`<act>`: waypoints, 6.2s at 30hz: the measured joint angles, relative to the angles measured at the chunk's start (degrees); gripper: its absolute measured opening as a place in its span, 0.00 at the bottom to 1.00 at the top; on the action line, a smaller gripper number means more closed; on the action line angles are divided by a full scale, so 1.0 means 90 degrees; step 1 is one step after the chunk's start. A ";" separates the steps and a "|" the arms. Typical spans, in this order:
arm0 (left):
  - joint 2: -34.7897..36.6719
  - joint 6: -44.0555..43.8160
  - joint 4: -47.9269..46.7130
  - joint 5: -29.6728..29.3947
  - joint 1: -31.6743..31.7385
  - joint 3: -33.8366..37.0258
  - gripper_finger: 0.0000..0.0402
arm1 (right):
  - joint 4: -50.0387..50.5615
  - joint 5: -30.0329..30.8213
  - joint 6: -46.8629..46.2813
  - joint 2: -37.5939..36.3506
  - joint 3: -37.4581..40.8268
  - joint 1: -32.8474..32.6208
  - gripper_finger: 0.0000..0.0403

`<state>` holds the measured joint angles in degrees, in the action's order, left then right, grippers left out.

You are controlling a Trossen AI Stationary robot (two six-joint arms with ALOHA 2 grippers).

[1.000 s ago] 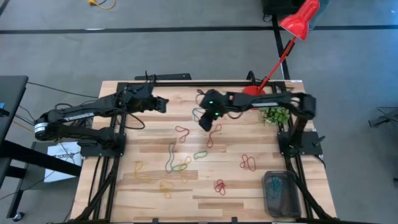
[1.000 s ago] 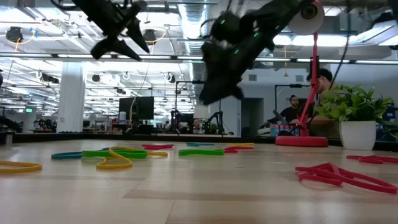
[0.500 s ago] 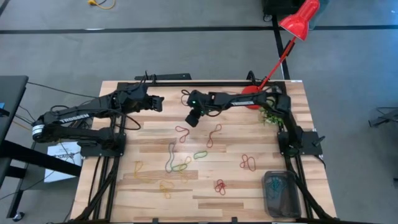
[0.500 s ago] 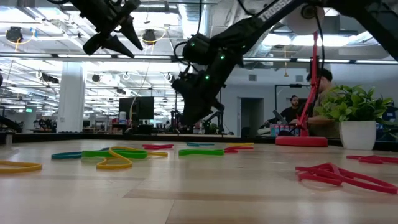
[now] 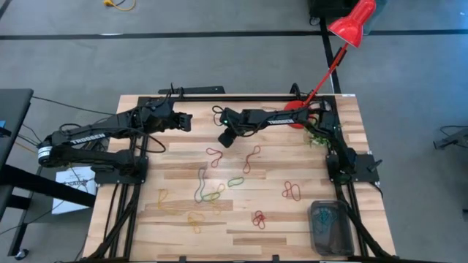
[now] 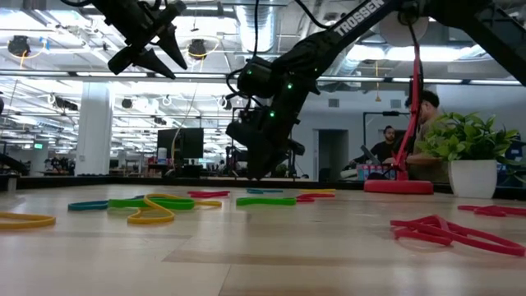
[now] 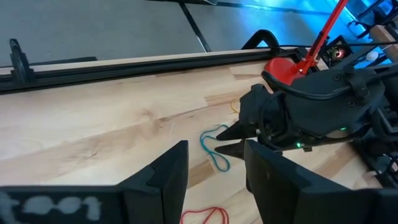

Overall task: Pick and place items into bin
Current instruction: Put the blue rubber band into the black bin

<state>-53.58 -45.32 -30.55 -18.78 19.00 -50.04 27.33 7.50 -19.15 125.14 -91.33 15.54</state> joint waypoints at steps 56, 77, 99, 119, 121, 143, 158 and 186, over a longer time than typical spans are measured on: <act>-0.0002 0.0121 0.0012 0.0025 -0.0002 0.0005 0.36 | 0.5124 -0.1850 0.0432 -0.3451 -0.1251 -0.0817 0.00; -0.0002 0.0339 0.0121 0.0030 -0.0002 0.0005 0.36 | 0.6933 -0.2820 -0.7375 -0.4725 0.1126 -0.4531 0.00; -0.0002 0.0897 0.0104 0.0052 -0.0002 0.0005 0.36 | 0.6060 -0.2801 -1.1488 -0.4890 0.2018 -0.7807 0.00; -0.0002 0.0730 0.0117 0.0095 0.0000 0.0005 0.36 | 0.5109 -0.3278 -1.1381 -0.2560 0.2025 -0.7677 0.15; -0.0002 0.0728 0.0117 0.0103 0.0000 0.0005 0.36 | 0.4914 -0.3269 -1.1381 -0.2482 0.2025 -0.7638 0.19; -0.0005 0.0966 -0.0036 0.2490 -0.0014 0.0005 0.36 | 0.4524 -0.0036 -0.8494 -0.4660 0.2035 -0.5611 0.28; -0.0153 0.0798 -0.0363 0.2499 -0.1565 0.1119 0.36 | 0.2947 0.2819 -0.5526 -0.4911 0.2035 -0.2777 0.28; -0.3844 0.1843 0.1931 0.0739 -0.2657 0.1774 0.36 | 0.1154 0.1980 -0.2631 -0.4915 0.2033 -0.1376 0.27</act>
<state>-88.17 -28.73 -13.17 -12.13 -4.91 -34.08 37.71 25.32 -42.83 80.90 -73.03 3.16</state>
